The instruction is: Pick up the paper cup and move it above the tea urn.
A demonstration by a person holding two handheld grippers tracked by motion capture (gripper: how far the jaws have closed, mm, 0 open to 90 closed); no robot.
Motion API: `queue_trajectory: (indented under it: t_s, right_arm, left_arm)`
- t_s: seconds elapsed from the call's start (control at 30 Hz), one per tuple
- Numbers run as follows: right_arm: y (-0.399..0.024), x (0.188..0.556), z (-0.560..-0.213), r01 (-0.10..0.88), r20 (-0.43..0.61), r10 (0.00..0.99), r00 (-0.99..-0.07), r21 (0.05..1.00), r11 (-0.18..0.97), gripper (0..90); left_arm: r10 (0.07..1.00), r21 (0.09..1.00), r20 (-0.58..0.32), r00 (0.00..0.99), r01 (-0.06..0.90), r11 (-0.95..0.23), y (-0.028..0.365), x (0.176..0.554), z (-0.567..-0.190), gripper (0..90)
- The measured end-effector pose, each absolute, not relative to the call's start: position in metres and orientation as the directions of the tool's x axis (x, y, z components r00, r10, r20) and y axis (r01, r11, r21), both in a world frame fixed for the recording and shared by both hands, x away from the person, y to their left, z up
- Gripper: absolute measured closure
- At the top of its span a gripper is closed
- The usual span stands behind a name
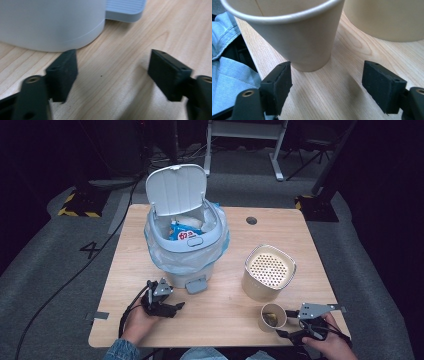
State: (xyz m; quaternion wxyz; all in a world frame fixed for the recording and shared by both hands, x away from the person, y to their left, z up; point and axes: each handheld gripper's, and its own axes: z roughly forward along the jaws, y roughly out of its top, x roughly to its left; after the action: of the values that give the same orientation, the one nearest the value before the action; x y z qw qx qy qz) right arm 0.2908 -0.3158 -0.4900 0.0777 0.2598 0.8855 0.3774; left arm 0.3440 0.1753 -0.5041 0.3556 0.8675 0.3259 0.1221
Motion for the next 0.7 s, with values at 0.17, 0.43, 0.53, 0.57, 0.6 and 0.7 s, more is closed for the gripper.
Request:
queue_trajectory:
  t_s: [0.17,0.43,0.53,0.57,0.6,0.7]
  right_arm:
    - [-0.313,0.289,-0.491,0.384,0.056,0.509,-0.859,0.727,0.569,21.4]
    - [-0.302,0.286,-0.495,0.349,0.066,0.498,-0.864,0.793,0.499,19.4]
    - [-0.298,0.286,-0.498,0.34,0.068,0.499,-0.864,0.809,0.478,19.8]
    - [-0.297,0.286,-0.498,0.341,0.071,0.501,-0.863,0.812,0.474,19.8]
    - [-0.296,0.287,-0.499,0.343,0.077,0.501,-0.862,0.816,0.465,19.8]
    - [-0.293,0.287,-0.5,0.329,0.073,0.499,-0.864,0.831,0.448,19.8]
  left_arm:
    - [0.669,0.69,-0.022,0.743,0.495,-0.528,0.175,0.344,-0.504,16.6]
    - [0.687,0.686,-0.017,0.727,0.508,-0.521,0.172,0.343,-0.504,14.4]
    - [0.701,0.687,-0.02,0.712,0.52,-0.508,0.169,0.343,-0.504,13.3]
    - [0.708,0.683,-0.023,0.706,0.528,-0.504,0.168,0.342,-0.504,12.5]
    - [0.713,0.681,-0.019,0.701,0.531,-0.504,0.167,0.342,-0.504,11.6]
    - [0.714,0.681,-0.017,0.7,0.531,-0.504,0.165,0.342,-0.505,9.6]
